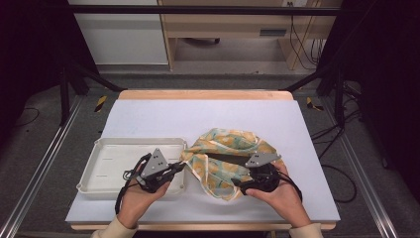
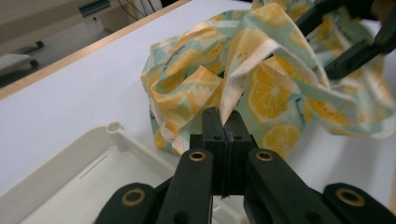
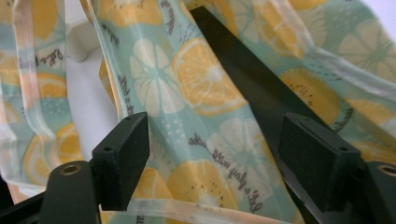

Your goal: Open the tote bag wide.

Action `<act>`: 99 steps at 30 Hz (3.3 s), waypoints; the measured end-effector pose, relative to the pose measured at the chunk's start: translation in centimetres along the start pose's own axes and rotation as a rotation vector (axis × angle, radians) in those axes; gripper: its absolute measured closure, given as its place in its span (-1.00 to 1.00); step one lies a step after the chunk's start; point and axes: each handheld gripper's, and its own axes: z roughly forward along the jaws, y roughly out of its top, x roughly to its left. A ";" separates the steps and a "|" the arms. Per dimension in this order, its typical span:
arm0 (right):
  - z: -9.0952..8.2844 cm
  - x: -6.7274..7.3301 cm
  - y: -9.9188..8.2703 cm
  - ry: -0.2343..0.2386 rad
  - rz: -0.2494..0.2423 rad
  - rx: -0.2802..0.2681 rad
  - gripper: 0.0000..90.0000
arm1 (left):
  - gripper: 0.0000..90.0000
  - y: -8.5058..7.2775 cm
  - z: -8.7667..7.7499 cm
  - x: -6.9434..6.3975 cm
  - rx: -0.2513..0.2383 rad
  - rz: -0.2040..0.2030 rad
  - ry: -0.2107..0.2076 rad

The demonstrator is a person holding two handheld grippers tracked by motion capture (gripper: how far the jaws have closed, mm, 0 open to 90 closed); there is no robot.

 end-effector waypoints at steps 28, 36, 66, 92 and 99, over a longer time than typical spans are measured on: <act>-1.5 1.1 -1.9 -0.048 -0.039 -0.071 1.00 | 0.54 -1.3 0.1 0.2 0.067 -0.029 0.016; -1.6 0.9 -2.8 -0.058 -0.013 -0.102 1.00 | 0.40 -1.4 -0.7 1.9 0.060 -0.047 0.072; -1.5 4.0 -5.6 0.007 -0.147 -0.006 0.99 | -0.18 8.1 5.8 3.7 0.139 0.072 -0.044; -2.4 4.4 -6.9 0.027 -0.169 0.052 1.00 | 0.96 6.7 10.9 6.2 0.324 0.060 0.030; -3.0 4.1 -6.5 0.015 -0.142 0.015 0.62 | 0.97 6.3 9.0 5.6 0.249 0.027 -0.013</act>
